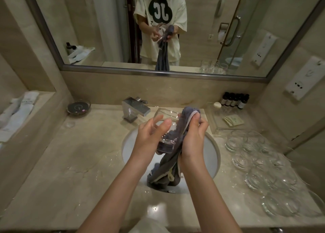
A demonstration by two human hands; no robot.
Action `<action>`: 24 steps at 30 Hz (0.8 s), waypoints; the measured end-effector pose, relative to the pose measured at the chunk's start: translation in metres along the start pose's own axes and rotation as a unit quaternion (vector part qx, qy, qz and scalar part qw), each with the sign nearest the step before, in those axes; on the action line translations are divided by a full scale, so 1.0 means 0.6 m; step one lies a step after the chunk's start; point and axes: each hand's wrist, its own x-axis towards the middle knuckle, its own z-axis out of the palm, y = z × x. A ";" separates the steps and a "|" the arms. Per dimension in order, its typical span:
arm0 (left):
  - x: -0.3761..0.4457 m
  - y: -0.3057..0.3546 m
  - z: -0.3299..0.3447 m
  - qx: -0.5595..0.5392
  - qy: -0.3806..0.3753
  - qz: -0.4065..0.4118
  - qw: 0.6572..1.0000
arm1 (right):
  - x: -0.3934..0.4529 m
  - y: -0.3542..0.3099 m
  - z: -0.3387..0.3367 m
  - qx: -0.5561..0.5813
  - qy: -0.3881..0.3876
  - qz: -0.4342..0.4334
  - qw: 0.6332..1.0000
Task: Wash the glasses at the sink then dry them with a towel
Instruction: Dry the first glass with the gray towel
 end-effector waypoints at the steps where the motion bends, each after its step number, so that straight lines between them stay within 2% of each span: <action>1: 0.000 -0.005 0.000 0.010 0.012 0.002 1.000 | -0.003 0.001 -0.002 -0.009 0.004 -0.001 1.000; 5: -0.009 -0.013 0.004 0.038 0.073 0.031 0.996 | -0.011 0.000 -0.007 -0.034 0.008 -0.027 0.999; 9: -0.004 -0.007 0.009 0.000 0.044 0.044 0.998 | -0.014 -0.003 -0.007 -0.034 0.007 -0.052 0.998; 15: 0.003 -0.019 0.003 -0.069 -0.009 -0.010 0.998 | -0.001 0.004 -0.014 0.028 0.011 0.010 0.999; 20: 0.007 -0.025 0.004 0.067 0.030 0.005 0.997 | -0.005 0.011 -0.013 0.010 0.013 0.015 1.000; 24: -0.010 -0.009 0.009 0.068 0.057 0.048 0.995 | -0.007 0.004 -0.009 -0.002 0.012 -0.007 1.000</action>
